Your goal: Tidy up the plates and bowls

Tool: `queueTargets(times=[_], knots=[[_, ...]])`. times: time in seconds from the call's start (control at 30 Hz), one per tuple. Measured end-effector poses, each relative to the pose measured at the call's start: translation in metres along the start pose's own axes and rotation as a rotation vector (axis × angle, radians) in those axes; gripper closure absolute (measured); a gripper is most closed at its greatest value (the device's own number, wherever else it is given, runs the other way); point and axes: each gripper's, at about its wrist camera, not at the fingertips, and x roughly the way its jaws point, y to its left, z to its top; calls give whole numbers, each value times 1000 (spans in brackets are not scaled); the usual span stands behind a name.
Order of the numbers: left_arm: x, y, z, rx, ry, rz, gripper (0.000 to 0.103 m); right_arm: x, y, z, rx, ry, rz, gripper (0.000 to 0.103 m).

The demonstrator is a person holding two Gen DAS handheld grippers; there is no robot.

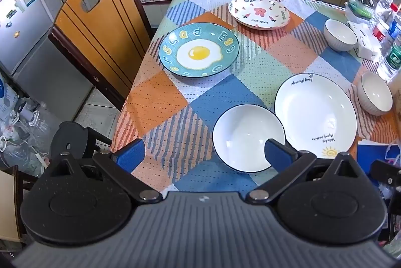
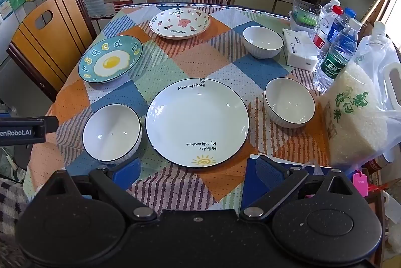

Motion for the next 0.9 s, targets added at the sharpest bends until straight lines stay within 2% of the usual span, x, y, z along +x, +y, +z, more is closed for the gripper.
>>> queueTargets(times=[0.1,0.2,0.37,0.63,0.9], knots=[[2,-5,0,13,6,8,0,-2,1,1,-2,-12,4,3],[5,4,-3,-4,10,-36,0,-1,0,2,-7,-18,0,3],[3,1,-4,-7,-2,16,0,-6,-1,1,-17,-36,-18,3],[-3,-4,-7,8,-45,27,0,-4,-6,-4,-5,-39,-32,3],[-3,-6,-11,10,-78,7,0,-2,-6,-3,0,-44,-39,3]])
